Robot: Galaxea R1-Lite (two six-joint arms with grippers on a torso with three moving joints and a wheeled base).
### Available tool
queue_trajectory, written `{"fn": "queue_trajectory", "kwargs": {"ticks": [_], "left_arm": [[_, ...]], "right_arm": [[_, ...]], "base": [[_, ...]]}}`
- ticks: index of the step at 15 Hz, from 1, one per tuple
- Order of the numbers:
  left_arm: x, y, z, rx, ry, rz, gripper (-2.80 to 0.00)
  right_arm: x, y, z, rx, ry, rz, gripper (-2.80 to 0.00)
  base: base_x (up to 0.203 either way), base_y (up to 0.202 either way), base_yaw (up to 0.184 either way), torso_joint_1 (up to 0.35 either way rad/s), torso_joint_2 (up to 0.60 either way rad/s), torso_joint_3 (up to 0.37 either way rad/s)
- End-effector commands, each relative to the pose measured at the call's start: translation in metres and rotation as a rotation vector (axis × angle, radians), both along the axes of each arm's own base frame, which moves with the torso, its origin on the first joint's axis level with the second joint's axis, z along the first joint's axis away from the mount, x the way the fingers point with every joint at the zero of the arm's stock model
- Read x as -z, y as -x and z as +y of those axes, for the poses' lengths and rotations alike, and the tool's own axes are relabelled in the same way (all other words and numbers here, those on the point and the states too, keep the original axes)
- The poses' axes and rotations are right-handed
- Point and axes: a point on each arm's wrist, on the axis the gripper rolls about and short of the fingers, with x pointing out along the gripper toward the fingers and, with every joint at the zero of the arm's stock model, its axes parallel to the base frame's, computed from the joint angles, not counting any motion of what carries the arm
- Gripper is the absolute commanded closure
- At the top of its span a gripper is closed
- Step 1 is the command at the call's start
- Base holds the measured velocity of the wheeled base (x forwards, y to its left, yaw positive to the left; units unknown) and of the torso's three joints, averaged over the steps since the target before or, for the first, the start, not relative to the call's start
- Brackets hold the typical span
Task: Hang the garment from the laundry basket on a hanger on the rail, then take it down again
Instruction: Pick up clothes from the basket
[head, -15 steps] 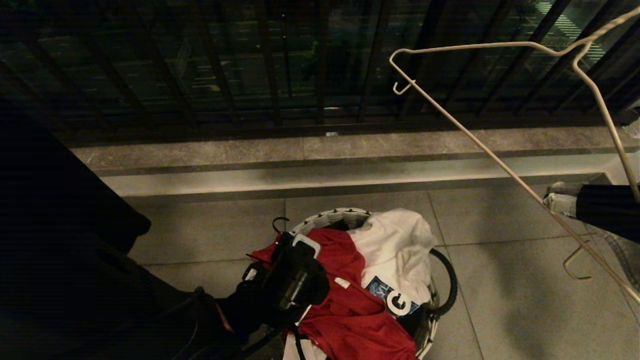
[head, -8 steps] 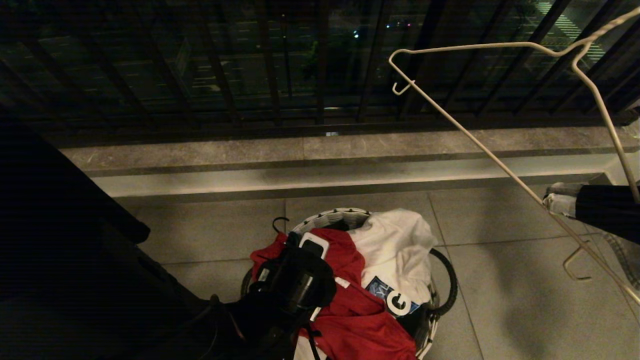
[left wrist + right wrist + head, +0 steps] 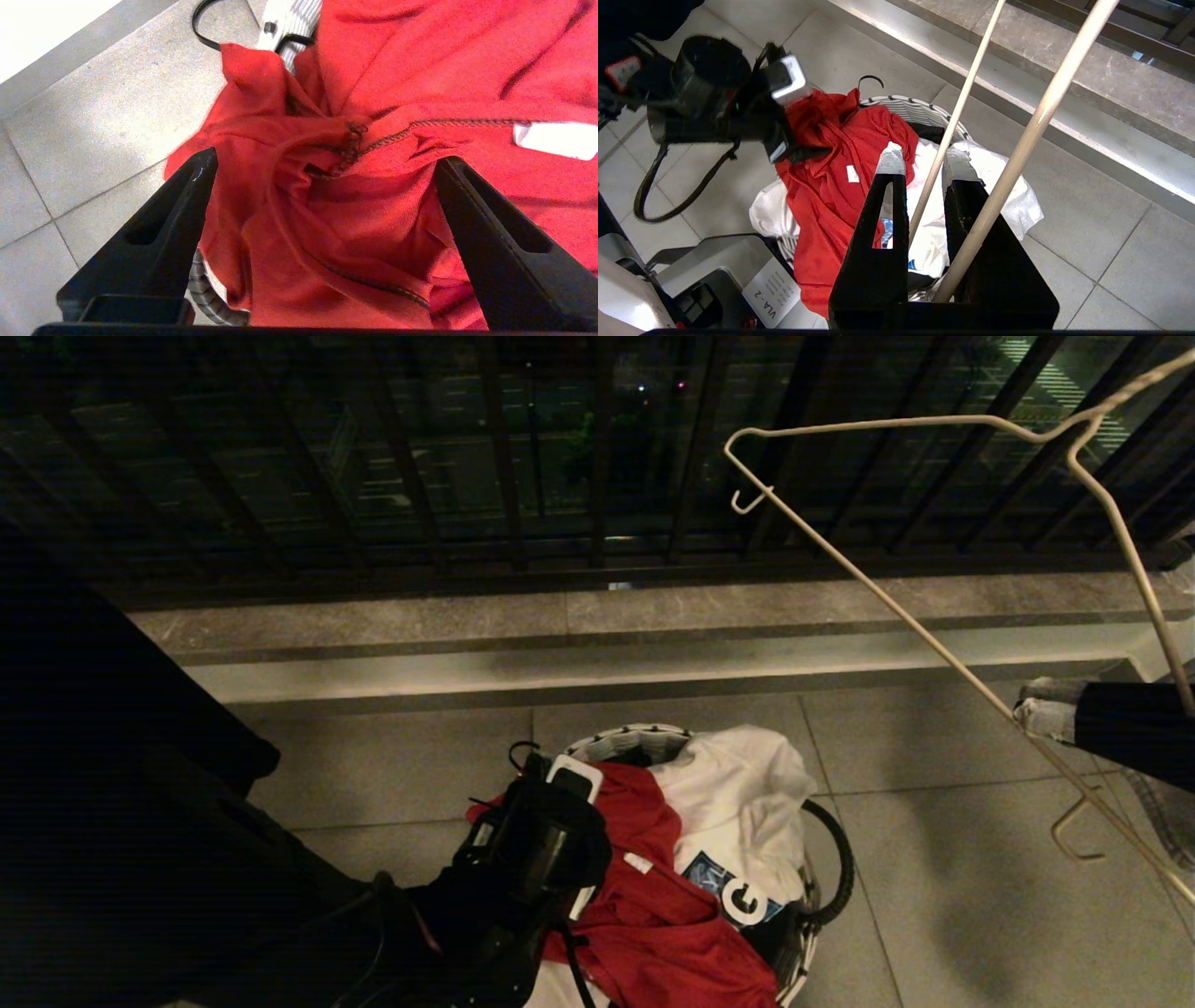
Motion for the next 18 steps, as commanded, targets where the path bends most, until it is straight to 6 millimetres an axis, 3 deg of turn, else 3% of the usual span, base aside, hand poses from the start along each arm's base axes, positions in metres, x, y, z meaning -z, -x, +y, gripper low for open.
{"fn": "queue_trajectory", "kwargs": {"ticks": [1,4,6,18], "left_arm": [[0.000,-0.002,0.001,-0.006,0.000,-0.002,-2.80],[0.004,-0.008,0.004,-0.028,-0.014,0.003,-2.80],[-0.003,-0.010,0.008,-0.038,-0.009,-0.014,-2.80],[-0.031,0.005,0.023,-0.039,-0.036,-0.007,-2.80]], "right_arm": [[0.000,0.000,0.000,-0.005,0.001,-0.001,0.00],[0.000,-0.001,0.000,-0.004,0.001,0.001,0.00],[0.001,-0.001,0.000,-0.003,0.001,0.002,0.00],[0.001,-0.001,0.000,-0.005,0.002,0.004,0.00]], "base": [[0.000,0.000,0.000,0.000,0.00,0.000],[0.000,0.000,0.000,0.000,0.00,0.000],[0.000,0.000,0.000,0.000,0.00,0.000],[0.000,0.000,0.000,0.000,0.00,0.000]]}}
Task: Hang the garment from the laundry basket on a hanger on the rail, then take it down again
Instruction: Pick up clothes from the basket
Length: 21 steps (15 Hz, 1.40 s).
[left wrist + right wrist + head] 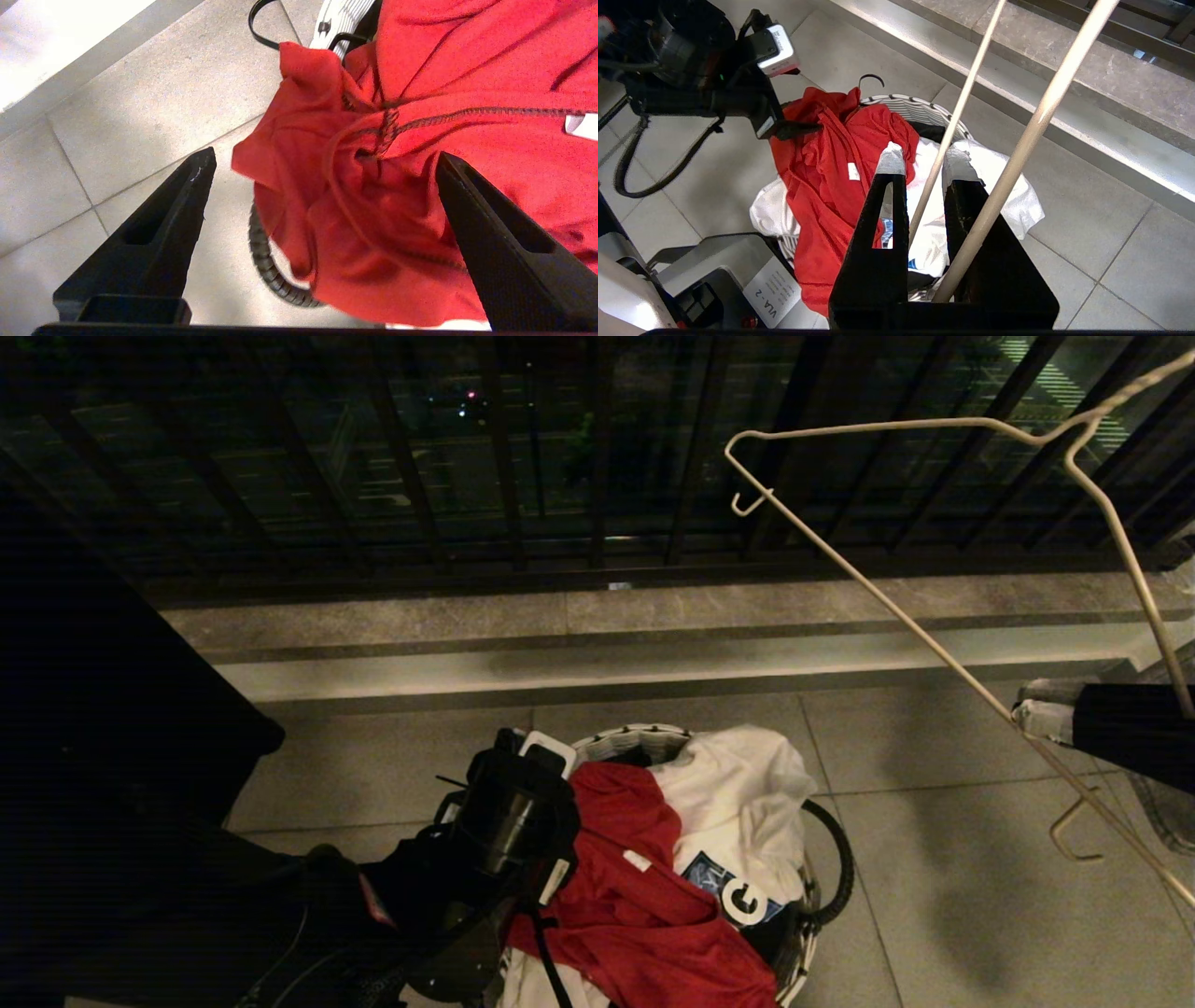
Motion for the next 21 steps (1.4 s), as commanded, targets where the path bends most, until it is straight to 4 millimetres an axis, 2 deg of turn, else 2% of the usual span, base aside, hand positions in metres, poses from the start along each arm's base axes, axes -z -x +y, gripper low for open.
{"fn": "queue_trajectory", "kwargs": {"ticks": [1,5,13,16,19,21], "left_arm": [[-0.005,0.002,0.002,-0.003,0.001,-0.003,-2.80],[0.000,0.002,0.003,-0.004,-0.024,0.021,-2.80],[-0.017,0.009,0.010,-0.002,-0.010,0.008,-2.80],[-0.002,0.003,0.005,-0.012,-0.039,0.034,-2.80],[0.014,-0.013,0.005,-0.054,-0.069,0.060,-2.80],[0.014,-0.015,0.006,-0.066,-0.063,0.058,-2.80]], "right_arm": [[0.000,0.000,0.000,-0.004,0.001,-0.001,0.00],[0.000,0.000,0.000,-0.003,0.001,0.001,0.00],[0.000,0.000,0.000,-0.001,0.001,-0.001,0.00],[0.000,0.000,0.000,0.002,0.001,-0.001,0.00],[0.000,0.000,0.000,0.002,0.001,-0.001,0.00],[0.000,0.000,0.000,0.001,0.001,-0.001,0.00]], "base": [[0.000,0.000,0.000,0.000,0.00,0.000],[0.000,0.000,0.000,0.000,0.00,0.000],[0.000,0.000,0.000,0.000,0.00,0.000],[0.000,0.000,0.000,0.000,0.00,0.000],[0.000,0.000,0.000,0.000,0.00,0.000],[0.000,0.000,0.000,0.000,0.00,0.000]]}}
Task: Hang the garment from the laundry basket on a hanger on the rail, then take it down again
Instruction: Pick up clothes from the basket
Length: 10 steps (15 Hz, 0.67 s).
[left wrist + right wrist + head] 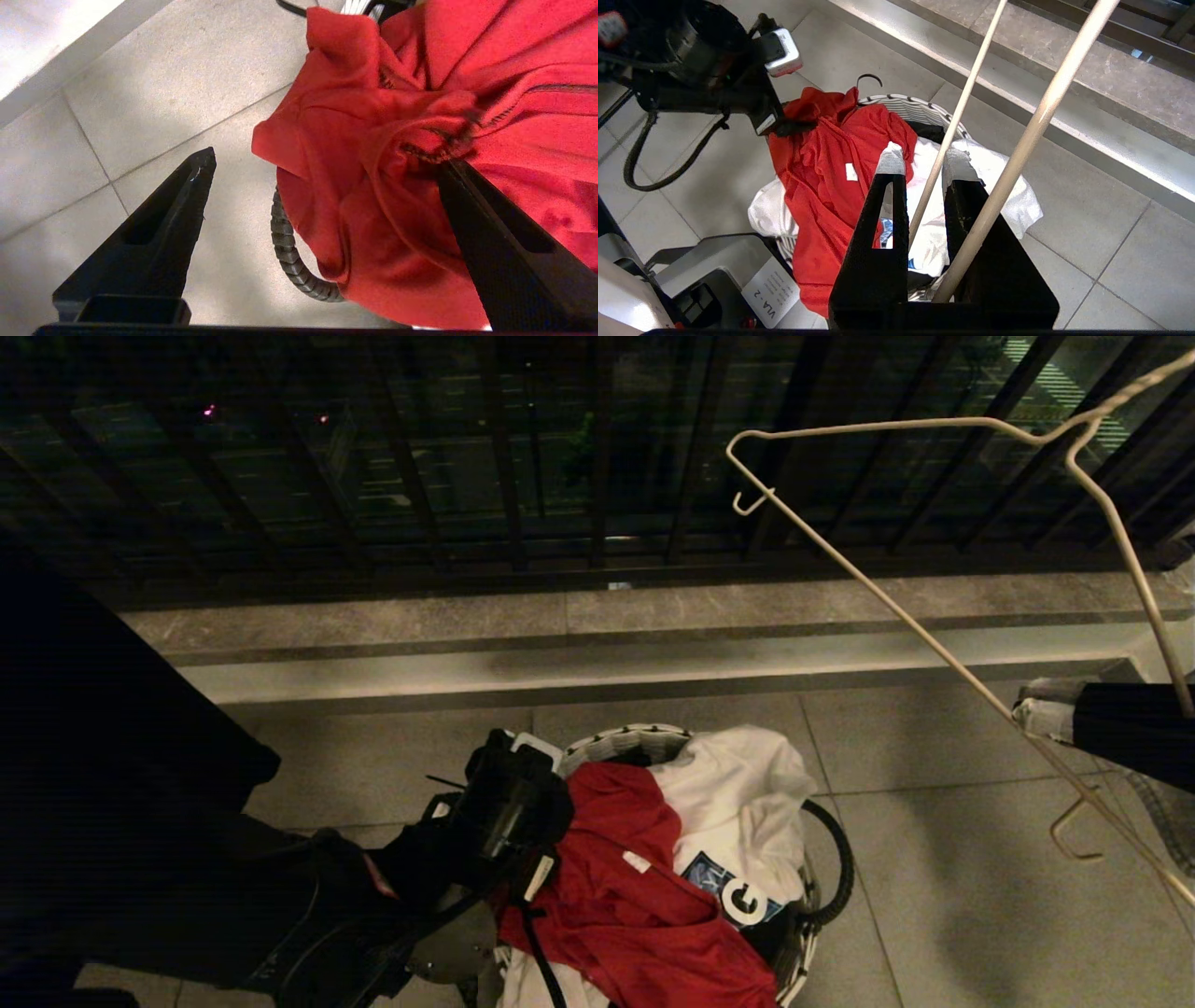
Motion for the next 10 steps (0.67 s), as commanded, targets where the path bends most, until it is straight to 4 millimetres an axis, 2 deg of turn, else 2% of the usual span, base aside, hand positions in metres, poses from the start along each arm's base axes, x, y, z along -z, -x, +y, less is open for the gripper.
{"fn": "queue_trajectory", "kwargs": {"ticks": [1,10], "left_arm": [[0.007,-0.003,-0.001,-0.007,-0.015,0.011,-2.80],[0.019,-0.010,-0.011,-0.001,0.029,-0.027,-2.80]], "right_arm": [[0.000,0.000,0.000,-0.004,0.001,0.000,0.00],[0.000,0.000,0.000,-0.005,0.000,-0.003,0.00]], "base": [[0.000,0.000,0.000,0.000,0.00,0.000],[0.000,0.000,0.000,0.000,0.00,0.000]]}}
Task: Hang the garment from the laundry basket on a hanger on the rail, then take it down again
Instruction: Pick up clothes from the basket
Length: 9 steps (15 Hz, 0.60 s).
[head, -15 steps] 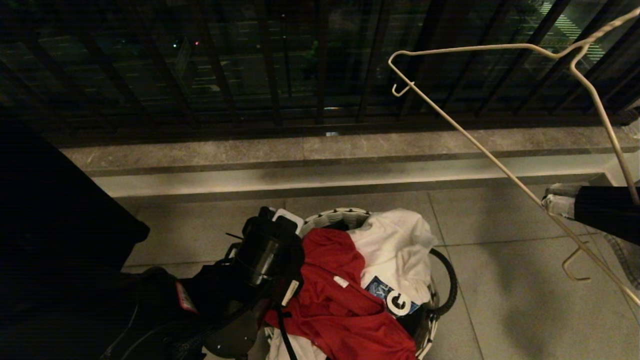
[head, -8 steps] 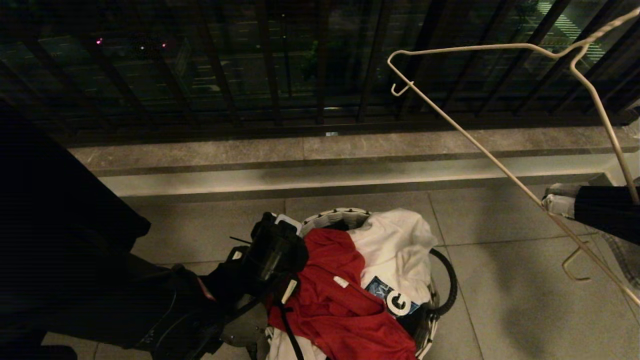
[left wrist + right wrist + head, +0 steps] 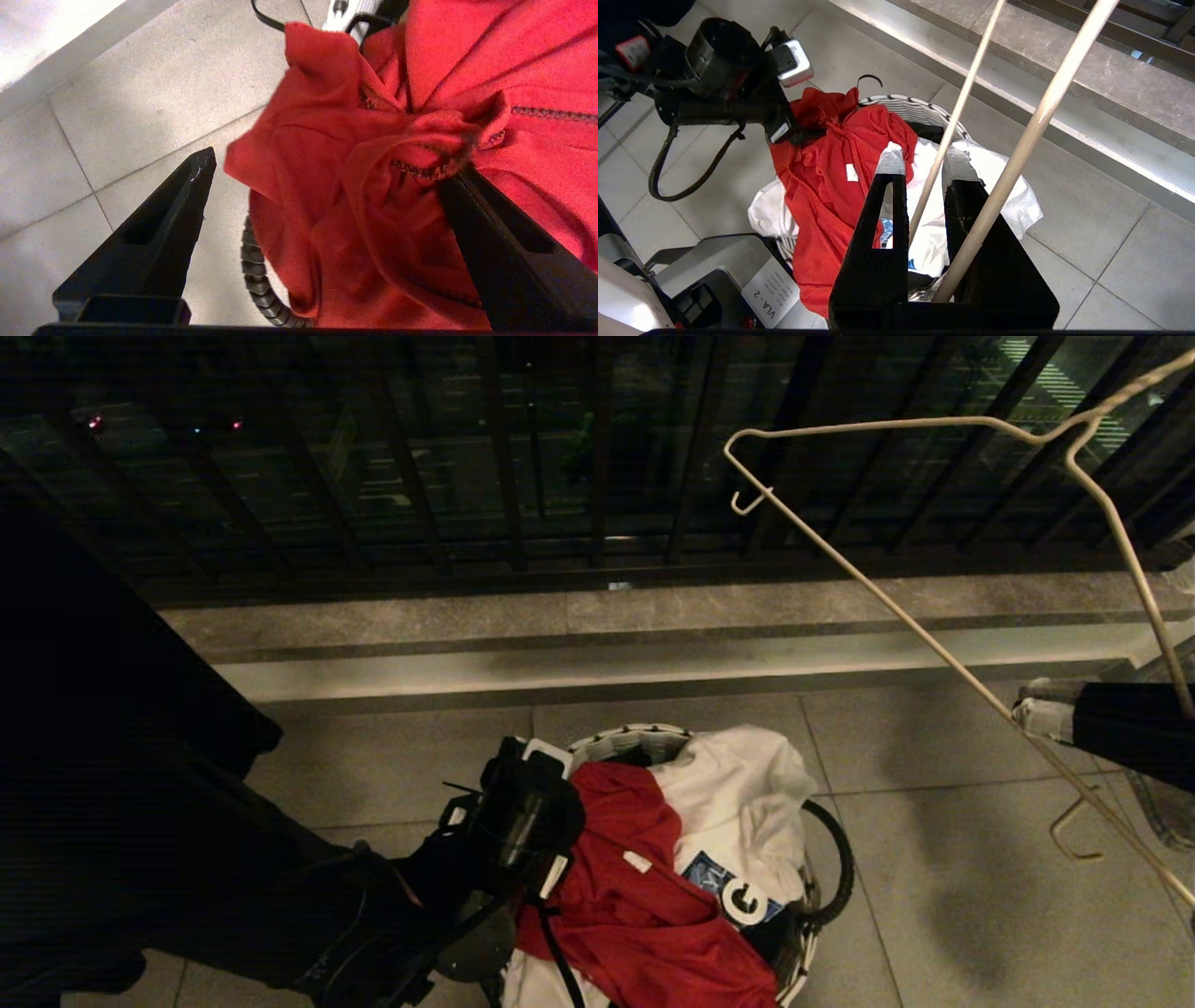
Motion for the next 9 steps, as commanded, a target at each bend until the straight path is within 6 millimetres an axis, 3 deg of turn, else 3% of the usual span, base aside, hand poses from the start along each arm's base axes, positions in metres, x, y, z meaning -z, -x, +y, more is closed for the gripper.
{"fn": "queue_trajectory", "kwargs": {"ticks": [1,9], "left_arm": [[0.0040,-0.0010,-0.0012,-0.002,-0.005,0.005,-2.80],[0.0058,-0.0010,-0.0036,0.007,0.011,-0.005,-2.80]], "right_arm": [[-0.0001,0.0002,0.0001,-0.004,0.001,-0.002,0.00],[-0.0001,0.0003,0.0000,-0.003,0.000,-0.002,0.00]], "base": [[0.000,0.000,0.000,0.000,0.00,0.000],[0.000,0.000,0.000,0.000,0.00,0.000]]}}
